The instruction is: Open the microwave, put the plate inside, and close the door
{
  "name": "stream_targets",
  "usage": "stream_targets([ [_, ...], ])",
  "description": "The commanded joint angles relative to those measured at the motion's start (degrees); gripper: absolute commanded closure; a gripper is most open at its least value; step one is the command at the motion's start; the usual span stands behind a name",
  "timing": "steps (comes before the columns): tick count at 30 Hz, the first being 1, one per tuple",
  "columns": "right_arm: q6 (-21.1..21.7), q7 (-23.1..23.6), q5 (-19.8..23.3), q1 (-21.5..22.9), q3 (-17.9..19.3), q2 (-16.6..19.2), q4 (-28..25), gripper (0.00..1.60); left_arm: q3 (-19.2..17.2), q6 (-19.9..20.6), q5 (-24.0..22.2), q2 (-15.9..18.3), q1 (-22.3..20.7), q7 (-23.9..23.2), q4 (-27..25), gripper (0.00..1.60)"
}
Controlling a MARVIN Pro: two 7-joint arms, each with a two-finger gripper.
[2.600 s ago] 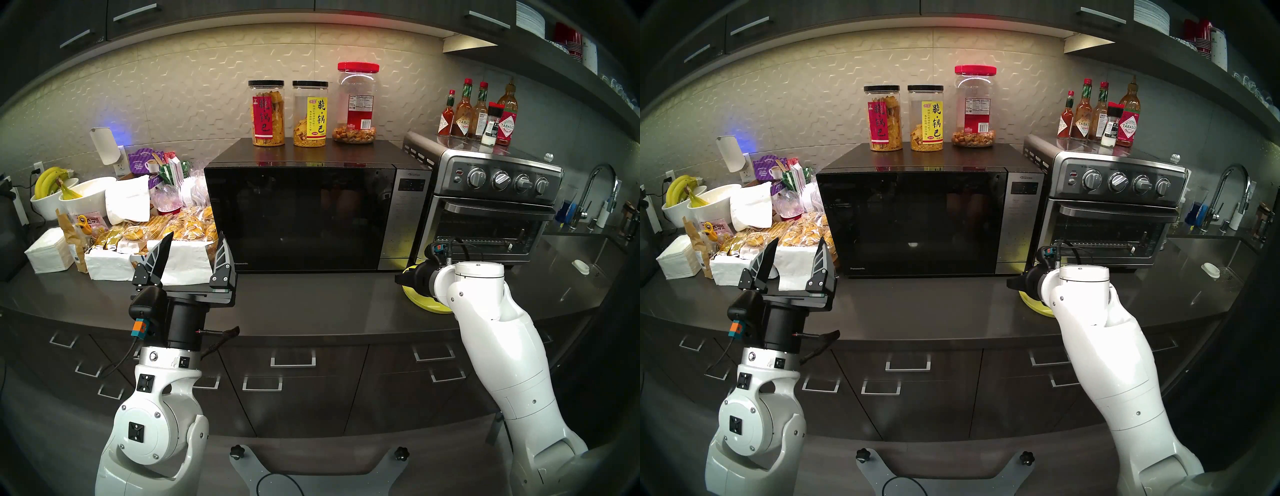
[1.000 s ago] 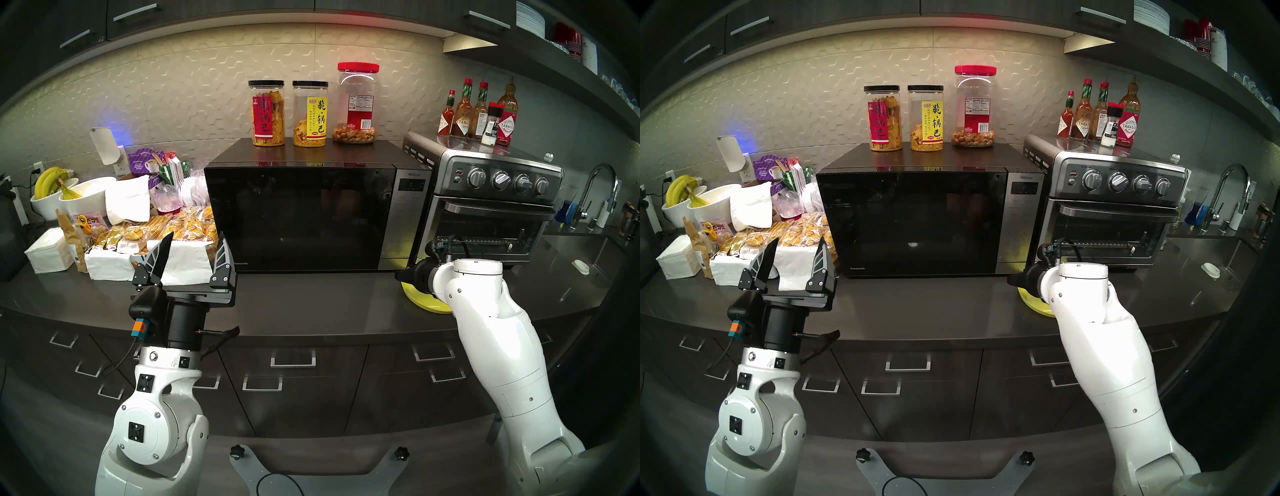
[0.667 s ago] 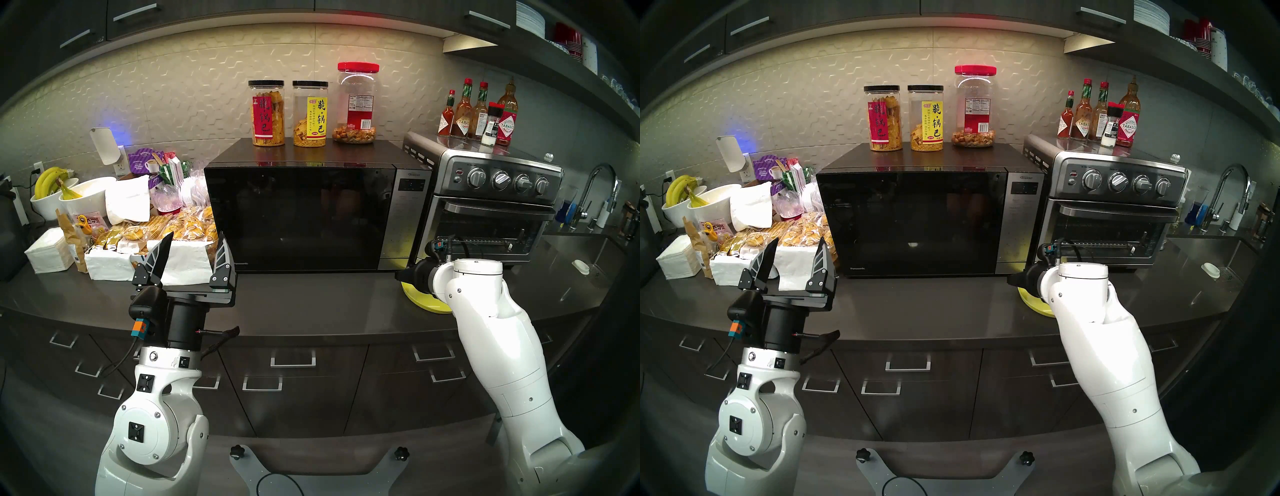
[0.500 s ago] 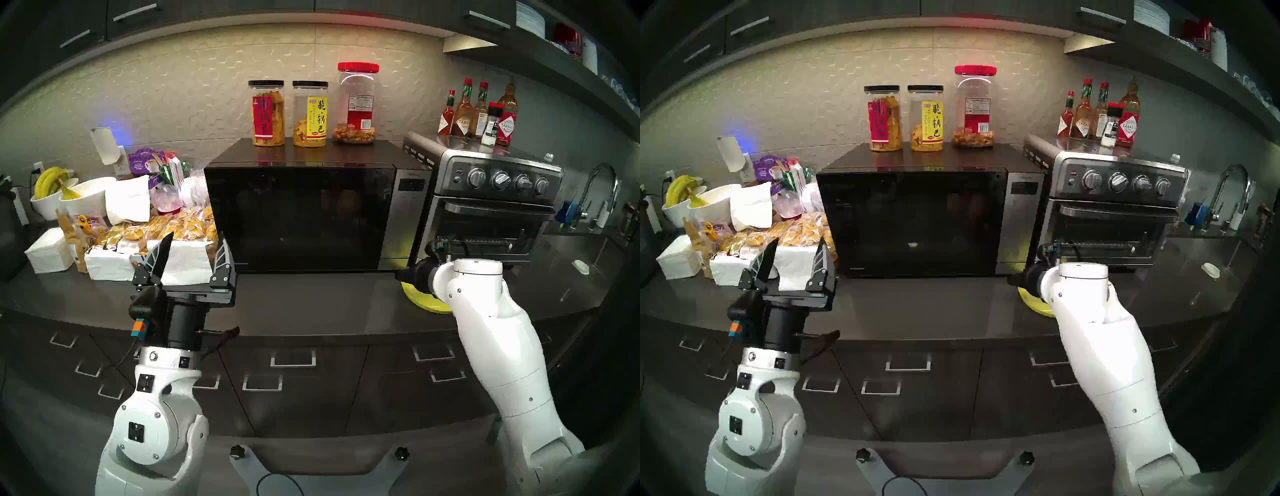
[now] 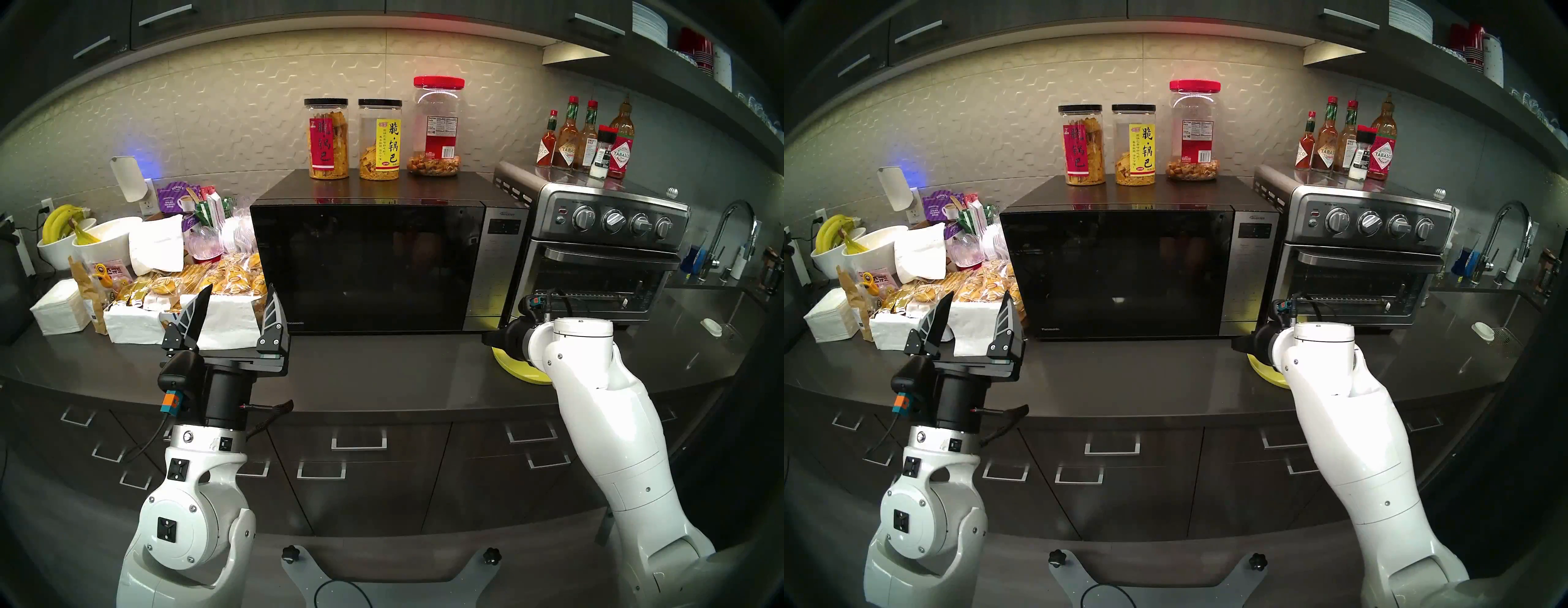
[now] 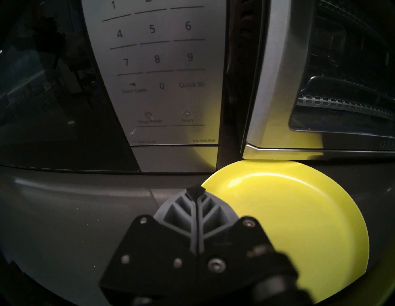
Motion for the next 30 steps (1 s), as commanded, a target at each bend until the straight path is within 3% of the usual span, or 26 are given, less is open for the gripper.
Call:
stream_targets([
  [1, -0.18, 0.22, -0.20, 1.79, -0.56, -0.23, -0.09, 1.60, -0.06, -0.10, 0.12, -0.10, 0.14, 0.14, -1.13, 0.00],
  [30, -0.54, 0.41, -0.81, 5.08, -0.78, -2.81, 4.32, 1.60, -0.06, -0.11, 0.11, -0.10, 0.14, 0.13, -1.12, 0.00],
])
